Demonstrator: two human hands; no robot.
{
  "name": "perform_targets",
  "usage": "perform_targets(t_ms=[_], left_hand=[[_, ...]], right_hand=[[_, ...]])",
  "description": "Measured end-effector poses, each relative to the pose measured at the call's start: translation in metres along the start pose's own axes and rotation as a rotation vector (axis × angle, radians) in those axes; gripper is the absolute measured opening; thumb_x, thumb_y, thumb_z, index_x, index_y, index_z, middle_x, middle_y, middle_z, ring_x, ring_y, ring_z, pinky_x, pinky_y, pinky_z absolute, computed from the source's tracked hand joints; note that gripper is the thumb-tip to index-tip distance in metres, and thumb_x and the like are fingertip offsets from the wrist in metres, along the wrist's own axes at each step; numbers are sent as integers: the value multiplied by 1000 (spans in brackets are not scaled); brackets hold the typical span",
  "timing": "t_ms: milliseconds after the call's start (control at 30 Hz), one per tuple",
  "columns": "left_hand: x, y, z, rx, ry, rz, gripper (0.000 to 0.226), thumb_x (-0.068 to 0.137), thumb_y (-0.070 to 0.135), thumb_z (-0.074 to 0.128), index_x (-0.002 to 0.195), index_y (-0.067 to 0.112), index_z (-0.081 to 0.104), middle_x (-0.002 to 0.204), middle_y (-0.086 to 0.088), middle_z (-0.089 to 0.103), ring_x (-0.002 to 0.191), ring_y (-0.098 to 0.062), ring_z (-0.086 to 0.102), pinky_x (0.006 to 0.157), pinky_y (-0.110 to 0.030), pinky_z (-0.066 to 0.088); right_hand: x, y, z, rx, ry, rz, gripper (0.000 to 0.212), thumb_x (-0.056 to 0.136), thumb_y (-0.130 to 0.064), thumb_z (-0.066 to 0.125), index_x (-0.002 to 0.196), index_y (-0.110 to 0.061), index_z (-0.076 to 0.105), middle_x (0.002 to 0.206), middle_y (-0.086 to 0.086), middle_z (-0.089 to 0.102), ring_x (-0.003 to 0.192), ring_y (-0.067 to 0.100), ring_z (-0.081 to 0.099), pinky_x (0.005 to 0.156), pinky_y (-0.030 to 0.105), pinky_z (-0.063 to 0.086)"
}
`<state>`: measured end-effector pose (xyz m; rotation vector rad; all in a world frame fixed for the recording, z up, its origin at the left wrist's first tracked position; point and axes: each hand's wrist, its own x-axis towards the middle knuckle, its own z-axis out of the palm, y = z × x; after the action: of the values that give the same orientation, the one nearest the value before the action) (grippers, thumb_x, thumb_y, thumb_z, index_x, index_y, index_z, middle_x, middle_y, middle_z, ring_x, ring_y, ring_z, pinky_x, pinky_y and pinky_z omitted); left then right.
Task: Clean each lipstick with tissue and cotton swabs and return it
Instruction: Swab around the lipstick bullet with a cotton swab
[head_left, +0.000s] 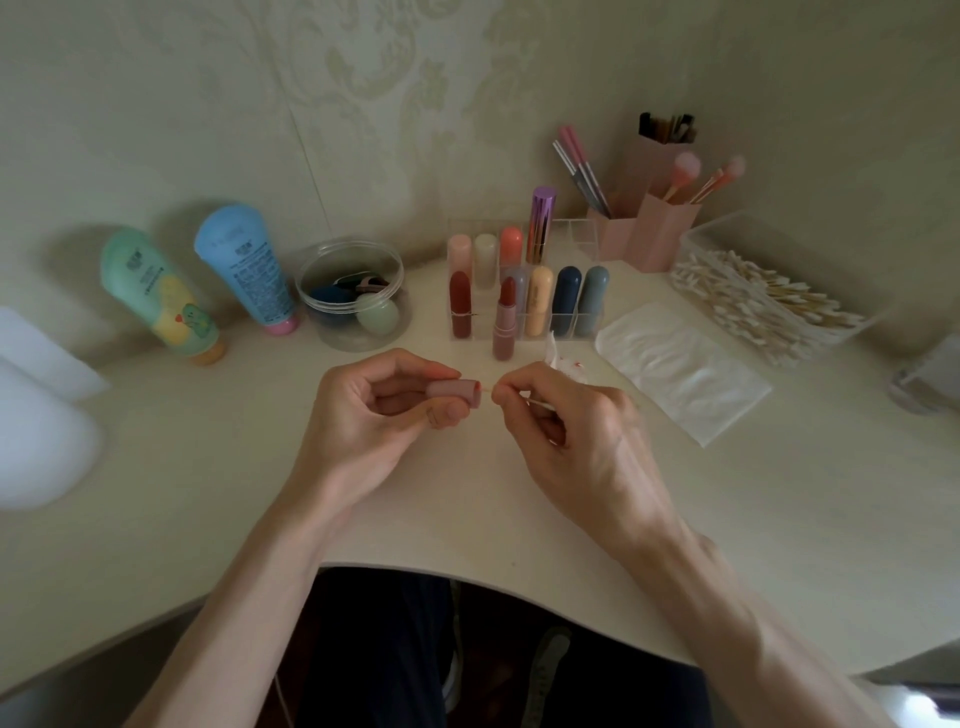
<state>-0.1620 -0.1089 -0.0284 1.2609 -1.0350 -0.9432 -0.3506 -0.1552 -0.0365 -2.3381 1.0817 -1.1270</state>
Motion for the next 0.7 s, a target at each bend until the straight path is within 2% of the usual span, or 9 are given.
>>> perform_targets(t_ms=[133,267,367,433,567,633,700], left_hand=[[-1,1,-1,-25,8,-6,28,73,-5,82,99,-5,71,87,-12,80,85,-21,79,75,-20,59],[-1,3,0,-43,27,-8,30,70,-3,83,98,-3,71,87,-12,80,84,-21,79,75,-21,59],[-1,4,-1,-50,41,-9,30,68,1,83,96,2,73,87,-11,80,84,-20,79,76,-21,59],[-1,3,0,-43,46,-5,30,68,1,83,96,2,73,87,-11,80,84,-20,79,77,-21,59],[-1,2,1,-34,30,9,28,70,-1,81,96,0,72,84,-9,80,82,-17,78,76,-19,58],[-2,2,0,-35,19,10,28,69,2,82,96,2,72,85,-8,80,83,-17,79,75,-19,59],[-1,2,-1,-42,7,5,29,68,4,83,96,4,73,87,-9,81,85,-19,79,75,-21,59]], right_hand=[[-1,1,1,59,-39,31,8,102,-25,67,97,-22,73,63,-23,52,54,1,54,57,31,51],[-2,0,1,131,-89,66,6,99,-16,70,96,-19,74,63,-30,49,57,-10,56,62,8,41],[-1,-1,-1,195,-114,90,9,97,-6,70,92,-12,75,61,-30,51,58,-8,59,61,1,39],[0,-1,-4,239,-149,94,10,97,-4,70,91,-9,76,56,-29,50,55,-5,58,58,1,38],[2,2,-6,325,-235,142,12,100,-9,68,91,-12,76,55,-28,53,48,1,50,53,7,33],[3,3,-7,398,-246,169,16,101,-9,67,89,-16,75,54,-21,52,45,5,40,51,10,28],[5,4,-9,446,-233,184,18,102,-10,66,89,-18,75,56,-6,53,46,6,35,49,17,28]])
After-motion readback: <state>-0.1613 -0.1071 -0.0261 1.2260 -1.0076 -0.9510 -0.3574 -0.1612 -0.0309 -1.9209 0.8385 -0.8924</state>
